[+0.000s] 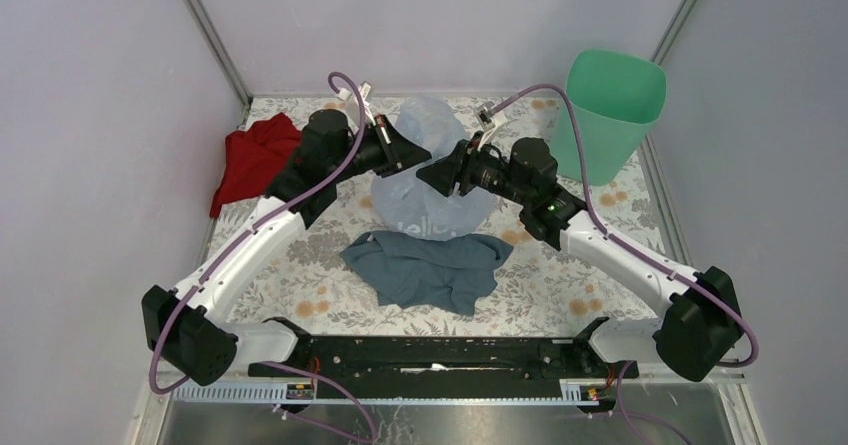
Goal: Put the trash bags into the trash bin
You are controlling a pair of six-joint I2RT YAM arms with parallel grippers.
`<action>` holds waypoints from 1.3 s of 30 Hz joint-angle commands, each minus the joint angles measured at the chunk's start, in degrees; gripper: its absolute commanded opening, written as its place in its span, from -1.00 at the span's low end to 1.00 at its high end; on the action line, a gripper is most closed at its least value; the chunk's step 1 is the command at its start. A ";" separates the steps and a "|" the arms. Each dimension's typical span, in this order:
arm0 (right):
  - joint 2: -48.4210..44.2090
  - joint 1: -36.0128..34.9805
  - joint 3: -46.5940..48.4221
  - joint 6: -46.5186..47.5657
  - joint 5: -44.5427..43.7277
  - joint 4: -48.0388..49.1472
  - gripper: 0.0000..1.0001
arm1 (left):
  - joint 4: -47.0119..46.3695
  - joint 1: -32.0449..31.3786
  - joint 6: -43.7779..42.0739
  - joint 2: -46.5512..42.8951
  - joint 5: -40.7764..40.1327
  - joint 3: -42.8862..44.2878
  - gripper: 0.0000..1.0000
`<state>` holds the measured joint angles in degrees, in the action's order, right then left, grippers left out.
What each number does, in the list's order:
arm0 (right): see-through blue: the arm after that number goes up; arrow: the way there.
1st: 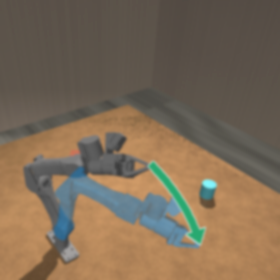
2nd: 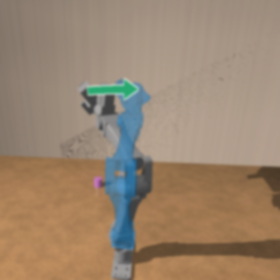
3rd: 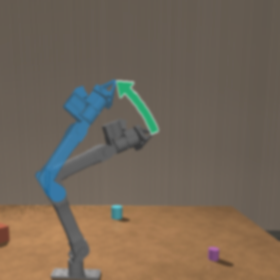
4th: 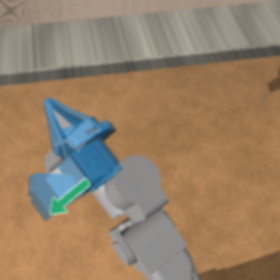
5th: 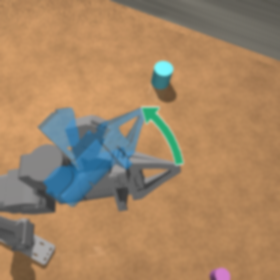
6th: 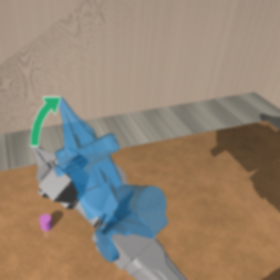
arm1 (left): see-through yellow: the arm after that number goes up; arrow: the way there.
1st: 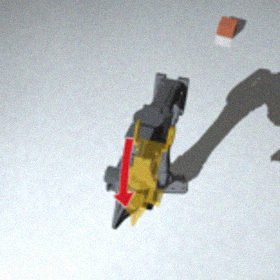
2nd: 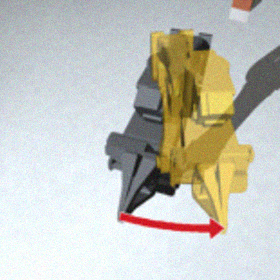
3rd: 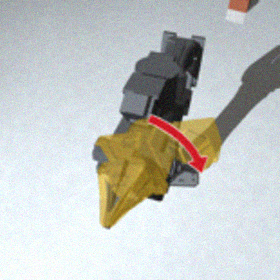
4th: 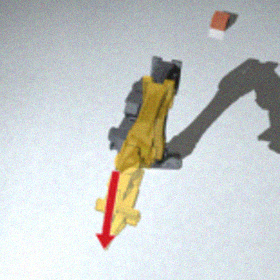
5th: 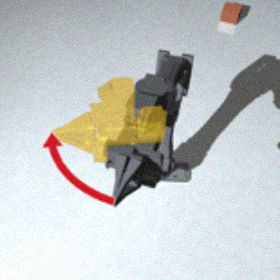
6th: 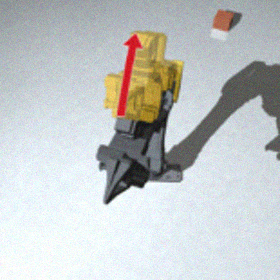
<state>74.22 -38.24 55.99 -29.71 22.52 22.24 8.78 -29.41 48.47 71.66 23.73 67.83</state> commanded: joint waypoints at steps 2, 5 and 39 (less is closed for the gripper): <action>0.23 -0.85 3.22 1.99 -5.43 -0.42 0.15 | -1.39 -0.30 0.14 -0.39 1.00 3.26 -1.00; 0.69 -1.20 3.45 0.95 -5.82 0.68 0.09 | -1.58 -0.28 0.31 0.01 1.94 3.73 -1.00; 1.13 5.99 10.29 -26.51 -15.25 -10.63 -1.00 | 10.25 -2.29 -21.09 -6.74 -4.39 3.79 0.98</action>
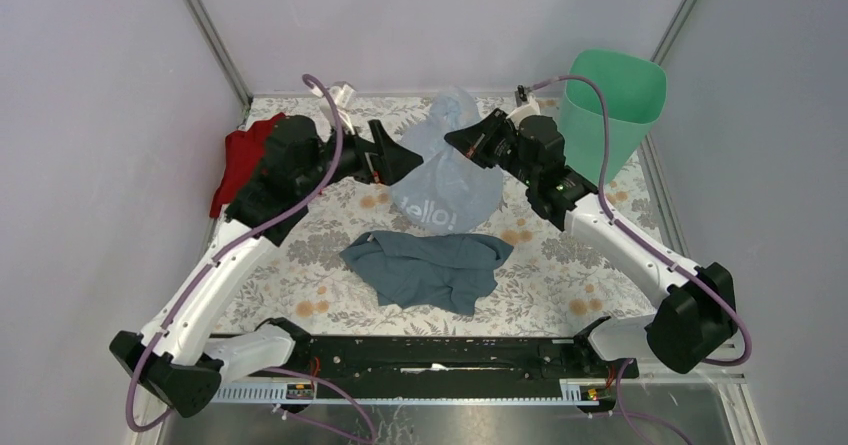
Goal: Put the trash bags into the trash bin
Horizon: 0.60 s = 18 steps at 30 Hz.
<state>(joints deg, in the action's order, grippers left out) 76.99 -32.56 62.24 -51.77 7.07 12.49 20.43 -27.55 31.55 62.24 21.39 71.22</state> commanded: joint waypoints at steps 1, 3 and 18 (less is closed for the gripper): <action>-1.70 0.31 4.49 -4.68 0.29 -1.30 -1.00 | -1.28 -5.77 -5.62 3.56 -3.68 1.18 0.98; -1.99 0.42 5.08 -5.14 0.31 -1.91 -1.00 | -0.18 -8.78 -8.97 5.16 -9.44 3.19 0.98; -2.45 0.36 6.58 -5.34 3.64 -3.13 -1.00 | 7.72 -14.37 -19.93 16.01 -25.96 17.39 0.94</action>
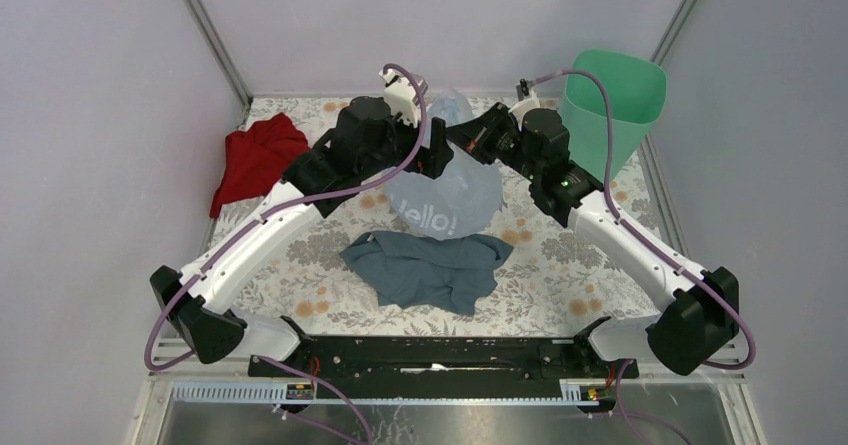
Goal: Put the trash bags into the trash bin
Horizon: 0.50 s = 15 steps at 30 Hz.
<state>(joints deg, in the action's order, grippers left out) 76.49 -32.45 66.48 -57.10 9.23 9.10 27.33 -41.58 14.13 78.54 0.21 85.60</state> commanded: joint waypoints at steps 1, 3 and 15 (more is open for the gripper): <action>-1.96 0.26 2.33 -0.03 1.68 0.22 -1.00 | 0.41 -0.32 -2.71 -0.39 -4.83 2.67 0.97; -2.04 0.24 2.26 -0.29 2.19 0.42 -1.00 | 0.07 -0.34 -3.18 0.28 -4.14 2.60 0.98; -2.40 0.25 2.20 -0.65 3.80 0.99 -1.00 | -0.59 -0.28 -0.15 2.85 -1.36 4.44 0.16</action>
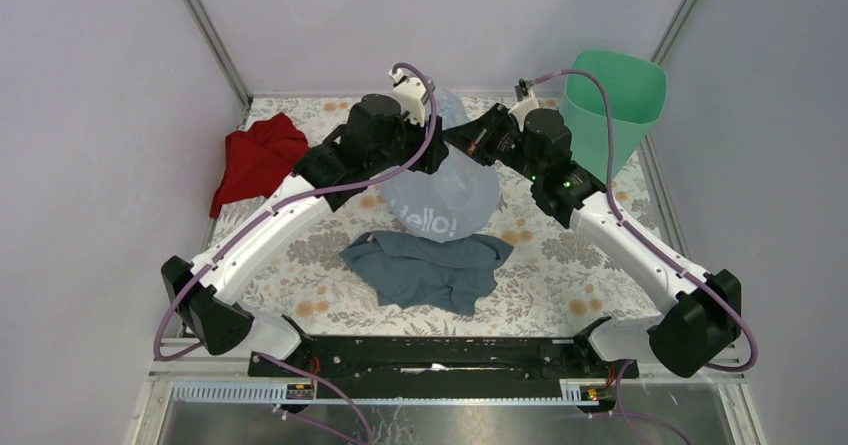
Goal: Put the trash bags into the trash bin
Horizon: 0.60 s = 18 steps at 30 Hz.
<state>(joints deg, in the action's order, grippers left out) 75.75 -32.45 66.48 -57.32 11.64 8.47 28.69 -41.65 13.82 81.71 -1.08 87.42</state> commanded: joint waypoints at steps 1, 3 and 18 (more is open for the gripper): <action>-1.65 0.22 1.98 -0.67 1.56 1.84 -1.00 | -1.83 -0.25 0.11 -0.06 -0.43 3.01 0.08; -1.65 0.21 1.56 -0.79 1.79 2.40 -1.00 | -1.58 -0.23 -0.09 0.39 -0.61 3.61 -0.11; -4.21 0.27 8.18 28.54 -6.94 -19.42 0.40 | -4.05 0.13 -2.21 -6.48 -21.90 -2.71 -1.00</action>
<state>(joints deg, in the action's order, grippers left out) 75.37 -32.47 71.26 -40.93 11.18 -2.22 28.18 -42.00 13.39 79.24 -11.70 86.00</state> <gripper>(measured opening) 0.618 0.008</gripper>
